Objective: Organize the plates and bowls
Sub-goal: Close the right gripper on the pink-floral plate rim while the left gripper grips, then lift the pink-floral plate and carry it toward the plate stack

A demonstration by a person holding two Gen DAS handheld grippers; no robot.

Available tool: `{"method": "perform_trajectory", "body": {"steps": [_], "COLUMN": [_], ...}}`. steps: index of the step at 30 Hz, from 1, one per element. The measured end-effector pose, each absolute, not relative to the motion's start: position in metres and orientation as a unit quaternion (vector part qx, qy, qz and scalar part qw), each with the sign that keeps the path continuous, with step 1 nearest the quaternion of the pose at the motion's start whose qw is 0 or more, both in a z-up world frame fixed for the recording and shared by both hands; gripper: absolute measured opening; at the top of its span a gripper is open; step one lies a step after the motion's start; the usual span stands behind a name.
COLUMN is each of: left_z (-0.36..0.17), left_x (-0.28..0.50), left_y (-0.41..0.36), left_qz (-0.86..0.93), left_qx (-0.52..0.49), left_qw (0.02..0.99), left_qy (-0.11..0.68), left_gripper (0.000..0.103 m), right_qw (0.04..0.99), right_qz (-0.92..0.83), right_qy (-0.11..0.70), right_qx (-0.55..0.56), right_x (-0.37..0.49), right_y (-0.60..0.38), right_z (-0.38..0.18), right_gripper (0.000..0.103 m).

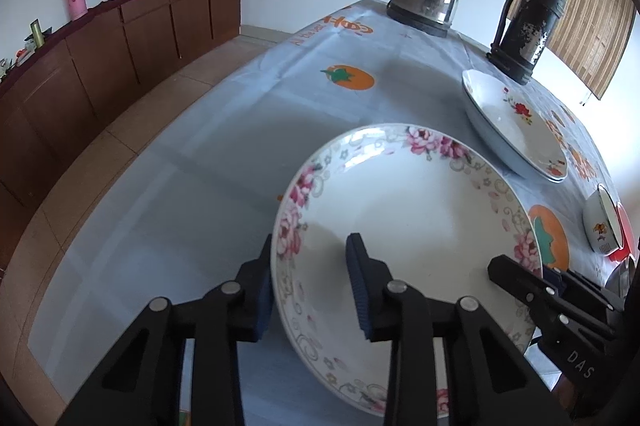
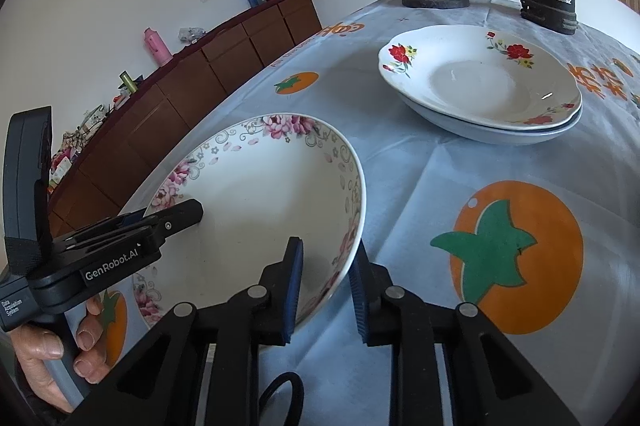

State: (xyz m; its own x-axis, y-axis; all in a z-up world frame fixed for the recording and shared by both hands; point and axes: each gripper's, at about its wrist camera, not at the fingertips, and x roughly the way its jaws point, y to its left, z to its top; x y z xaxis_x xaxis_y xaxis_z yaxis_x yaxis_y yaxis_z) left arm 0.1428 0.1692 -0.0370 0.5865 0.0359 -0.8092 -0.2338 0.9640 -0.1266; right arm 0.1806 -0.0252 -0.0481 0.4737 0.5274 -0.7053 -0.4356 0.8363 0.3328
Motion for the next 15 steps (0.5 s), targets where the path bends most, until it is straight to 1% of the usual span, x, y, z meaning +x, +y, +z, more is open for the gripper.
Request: {"method": "perform_trajectory", "body": {"steps": [5, 15], "left_z": [-0.037, -0.024], "left_x": [0.142, 0.136], "left_y": [0.171, 0.167], "left_qz": [0.079, 0.086], "left_qx": [-0.123, -0.114], "left_qw": [0.882, 0.894], "left_qy": [0.447, 0.425], "left_gripper": [0.029, 0.029], "right_qw": [0.855, 0.861], "right_qz": [0.282, 0.285], "right_qy": [0.431, 0.416], "right_qx": [0.06, 0.066], "right_x": [0.182, 0.179], "right_y": [-0.027, -0.031], "right_z": [-0.049, -0.041], "right_gripper": [0.023, 0.021]}}
